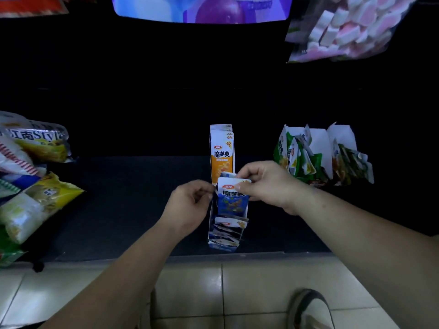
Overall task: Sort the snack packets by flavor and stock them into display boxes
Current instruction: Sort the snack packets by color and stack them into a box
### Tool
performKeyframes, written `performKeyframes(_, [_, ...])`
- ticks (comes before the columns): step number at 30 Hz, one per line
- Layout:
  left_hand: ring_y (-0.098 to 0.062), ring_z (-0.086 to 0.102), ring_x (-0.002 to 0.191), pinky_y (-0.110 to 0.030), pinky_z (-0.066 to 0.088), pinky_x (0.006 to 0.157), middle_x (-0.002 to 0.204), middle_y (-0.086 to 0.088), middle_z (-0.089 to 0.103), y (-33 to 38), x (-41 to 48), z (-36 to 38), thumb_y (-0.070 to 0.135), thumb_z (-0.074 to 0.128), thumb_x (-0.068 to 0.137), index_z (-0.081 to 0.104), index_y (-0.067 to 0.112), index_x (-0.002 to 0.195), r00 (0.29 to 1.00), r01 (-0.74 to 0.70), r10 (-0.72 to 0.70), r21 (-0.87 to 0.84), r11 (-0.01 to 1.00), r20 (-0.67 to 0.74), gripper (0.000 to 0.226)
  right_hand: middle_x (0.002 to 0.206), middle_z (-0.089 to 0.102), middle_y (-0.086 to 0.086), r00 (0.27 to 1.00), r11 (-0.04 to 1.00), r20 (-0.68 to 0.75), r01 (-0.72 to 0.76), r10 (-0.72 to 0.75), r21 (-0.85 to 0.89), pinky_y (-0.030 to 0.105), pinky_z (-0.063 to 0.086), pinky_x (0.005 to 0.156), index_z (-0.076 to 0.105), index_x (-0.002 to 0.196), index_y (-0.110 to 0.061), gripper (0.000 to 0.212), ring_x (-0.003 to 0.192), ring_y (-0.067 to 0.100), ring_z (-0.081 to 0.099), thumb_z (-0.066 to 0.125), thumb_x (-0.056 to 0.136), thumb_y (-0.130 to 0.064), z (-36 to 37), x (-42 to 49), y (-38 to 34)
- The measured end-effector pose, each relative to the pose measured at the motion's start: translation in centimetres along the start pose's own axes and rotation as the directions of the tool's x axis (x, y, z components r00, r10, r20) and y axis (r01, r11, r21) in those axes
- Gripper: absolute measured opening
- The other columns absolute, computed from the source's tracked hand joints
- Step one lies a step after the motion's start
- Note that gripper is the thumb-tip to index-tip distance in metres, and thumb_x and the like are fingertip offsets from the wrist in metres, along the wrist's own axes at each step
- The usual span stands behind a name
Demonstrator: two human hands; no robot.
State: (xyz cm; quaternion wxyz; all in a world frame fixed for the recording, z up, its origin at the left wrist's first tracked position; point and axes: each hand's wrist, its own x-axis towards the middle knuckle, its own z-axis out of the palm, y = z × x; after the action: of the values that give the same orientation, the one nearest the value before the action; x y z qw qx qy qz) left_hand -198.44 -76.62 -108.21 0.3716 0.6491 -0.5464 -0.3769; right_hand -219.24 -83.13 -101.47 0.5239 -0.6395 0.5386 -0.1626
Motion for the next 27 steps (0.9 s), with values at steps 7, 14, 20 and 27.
performKeyframes(7, [-0.005,0.065,0.073,-0.026,0.056,0.073,0.080,0.009,0.070,-0.6,0.6,1.0,0.020,0.072,0.094,0.067,0.029,0.089,0.988,0.119,-0.112,0.063,0.991,-0.104,0.012,0.074,0.066,0.000,0.948,0.987,-0.279,0.128,-0.151,-0.100,0.034,0.046,0.058,0.062,0.084,-0.019,0.017,0.062,0.017,0.055,0.061,0.098,-0.011,-0.5,0.6,0.6])
performKeyframes(14, [-0.026,0.073,0.072,-0.039,0.061,0.067,0.066,-0.003,0.073,0.5,2.0,2.6,0.037,0.078,0.085,0.072,0.016,0.067,0.933,0.337,-0.340,-0.044,0.941,-0.117,0.029,0.081,0.068,-0.003,0.890,0.956,-0.357,0.238,-0.284,-0.170,0.051,0.057,0.066,0.055,0.084,-0.031,0.019,0.085,0.028,0.069,0.058,0.096,-0.017,-0.7,1.3,0.4])
performKeyframes(20, [-0.018,0.071,0.083,-0.027,0.058,0.069,0.085,-0.001,0.076,1.1,2.0,1.5,0.016,0.072,0.086,0.075,0.017,0.091,0.910,0.373,-0.390,-0.135,0.918,-0.143,0.005,0.085,0.067,-0.003,0.872,0.931,-0.342,0.286,-0.351,-0.227,0.043,0.056,0.063,0.053,0.093,-0.029,0.015,0.078,0.032,0.067,0.058,0.099,-0.017,0.1,0.7,-0.8])
performKeyframes(27, [-0.019,0.069,0.092,-0.036,0.060,0.082,0.100,0.004,0.073,-0.1,0.5,-1.8,0.022,0.069,0.089,0.076,0.028,0.099,0.957,0.289,-0.275,0.282,0.915,-0.089,0.013,0.085,0.067,-0.003,0.927,0.923,-0.184,0.271,-0.327,-0.273,0.050,0.058,0.071,0.057,0.085,-0.029,0.019,0.082,0.028,0.066,0.062,0.095,-0.014,1.8,0.0,-0.7])
